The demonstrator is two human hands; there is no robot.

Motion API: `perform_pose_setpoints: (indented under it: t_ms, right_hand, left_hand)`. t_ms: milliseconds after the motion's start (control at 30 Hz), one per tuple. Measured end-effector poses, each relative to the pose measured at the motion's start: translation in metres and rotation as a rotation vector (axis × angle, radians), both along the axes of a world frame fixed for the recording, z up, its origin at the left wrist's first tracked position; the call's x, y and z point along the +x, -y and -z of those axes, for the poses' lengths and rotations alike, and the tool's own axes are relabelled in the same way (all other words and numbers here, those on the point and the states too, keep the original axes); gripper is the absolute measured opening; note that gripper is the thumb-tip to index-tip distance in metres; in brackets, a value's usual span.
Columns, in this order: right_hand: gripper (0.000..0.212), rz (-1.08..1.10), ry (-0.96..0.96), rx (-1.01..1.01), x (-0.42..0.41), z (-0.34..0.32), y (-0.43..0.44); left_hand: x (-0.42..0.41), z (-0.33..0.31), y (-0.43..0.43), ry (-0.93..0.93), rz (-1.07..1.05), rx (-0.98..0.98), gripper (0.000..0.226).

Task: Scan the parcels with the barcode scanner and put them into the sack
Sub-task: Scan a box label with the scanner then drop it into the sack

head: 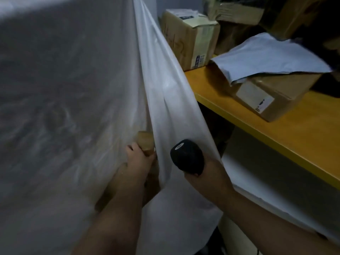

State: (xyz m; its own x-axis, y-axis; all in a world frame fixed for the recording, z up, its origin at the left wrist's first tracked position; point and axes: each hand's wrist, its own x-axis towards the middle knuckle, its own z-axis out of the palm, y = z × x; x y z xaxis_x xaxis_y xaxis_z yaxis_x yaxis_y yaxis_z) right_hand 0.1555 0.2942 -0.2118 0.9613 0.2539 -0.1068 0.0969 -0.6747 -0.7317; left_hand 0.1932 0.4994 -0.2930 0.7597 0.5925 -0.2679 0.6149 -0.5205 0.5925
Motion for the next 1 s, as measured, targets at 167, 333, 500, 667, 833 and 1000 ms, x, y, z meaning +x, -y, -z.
perform_pose_setpoints:
  t_ms: [167, 333, 500, 667, 833, 1000]
  right_hand:
    - [0.015, 0.019, 0.008, -0.072, 0.014, 0.018, -0.006]
    - [0.038, 0.020, -0.016, -0.088, 0.008, 0.025, -0.007]
    - [0.037, 0.046, -0.019, -0.066, -0.014, 0.005, 0.002]
    - [0.029, 0.100, 0.060, -0.037, -0.044, -0.043, 0.029]
    - [0.016, 0.204, 0.160, 0.162, -0.074, -0.093, 0.080]
    - [0.036, 0.312, 0.314, 0.202, -0.101, -0.135, 0.142]
  left_hand:
    - [0.017, 0.039, -0.012, -0.277, 0.140, 0.114, 0.074]
    - [-0.004, 0.040, -0.021, -0.293, 0.227, 0.223, 0.054]
    - [-0.044, -0.001, -0.003, -0.163, 0.246, 0.337, 0.039]
    - [-0.074, -0.076, 0.039, 0.047, 0.285, 0.273, 0.044]
    - [-0.101, -0.155, 0.100, 0.337, 0.426, 0.287, 0.051]
    - [-0.123, -0.209, 0.166, 0.515, 0.593, 0.309, 0.049]
